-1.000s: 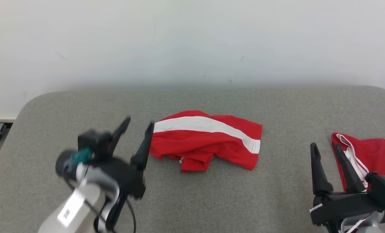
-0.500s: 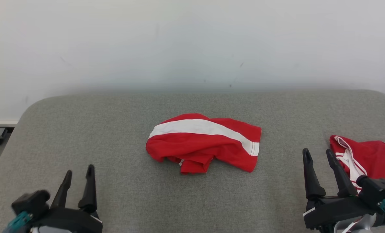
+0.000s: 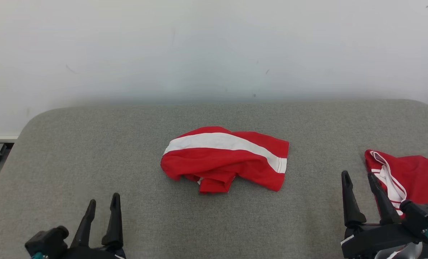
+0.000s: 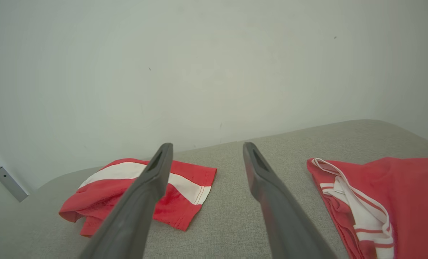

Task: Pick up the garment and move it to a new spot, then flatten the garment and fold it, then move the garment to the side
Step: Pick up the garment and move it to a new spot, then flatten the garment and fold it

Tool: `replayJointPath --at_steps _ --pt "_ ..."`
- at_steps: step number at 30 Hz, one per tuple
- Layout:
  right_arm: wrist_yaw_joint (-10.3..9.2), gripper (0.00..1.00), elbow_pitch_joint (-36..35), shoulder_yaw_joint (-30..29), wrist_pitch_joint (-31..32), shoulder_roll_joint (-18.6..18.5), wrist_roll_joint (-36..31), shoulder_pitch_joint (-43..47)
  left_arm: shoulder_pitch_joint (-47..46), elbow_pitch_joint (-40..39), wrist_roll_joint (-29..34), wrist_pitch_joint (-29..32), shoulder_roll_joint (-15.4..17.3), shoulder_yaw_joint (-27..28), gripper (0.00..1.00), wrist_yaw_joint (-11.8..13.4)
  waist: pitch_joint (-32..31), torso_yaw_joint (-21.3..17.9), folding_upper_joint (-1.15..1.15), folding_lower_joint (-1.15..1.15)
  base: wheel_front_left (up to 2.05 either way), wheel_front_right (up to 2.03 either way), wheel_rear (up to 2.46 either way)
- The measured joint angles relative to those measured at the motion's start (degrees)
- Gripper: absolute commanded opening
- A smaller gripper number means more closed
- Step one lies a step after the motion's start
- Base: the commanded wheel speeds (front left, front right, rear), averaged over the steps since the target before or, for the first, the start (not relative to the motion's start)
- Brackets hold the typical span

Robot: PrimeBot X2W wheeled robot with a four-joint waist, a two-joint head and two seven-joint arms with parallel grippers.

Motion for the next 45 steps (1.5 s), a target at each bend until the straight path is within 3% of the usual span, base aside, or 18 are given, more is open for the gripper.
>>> replayJointPath --at_steps 8,34,38,45 --pt "0.45 1.0 1.4 1.0 1.1 -0.9 -0.1 -0.3 0.9 -1.2 6.0 3.5 4.2 -2.9 1.0 0.0 0.8 -0.3 0.0 0.0 0.0 0.0 0.0" --pt "0.38 1.0 2.2 1.3 2.2 -0.6 0.1 -1.4 1.3 -4.7 10.0 9.8 2.0 0.8 1.0 0.0 2.5 -0.8 0.0 0.01 0.0 0.0 0.0" --pt "0.15 1.0 2.4 0.9 5.3 0.1 3.1 -1.3 1.2 -5.1 9.6 13.0 2.3 0.0 1.0 0.0 3.2 -0.7 0.0 0.0 0.0 0.0 0.0" --pt "-2.44 1.0 3.6 1.6 14.8 -0.5 3.0 -2.9 -4.9 -4.4 8.3 22.0 5.0 -0.6 1.0 -0.6 5.3 -0.4 0.0 0.01 0.0 0.0 0.0"
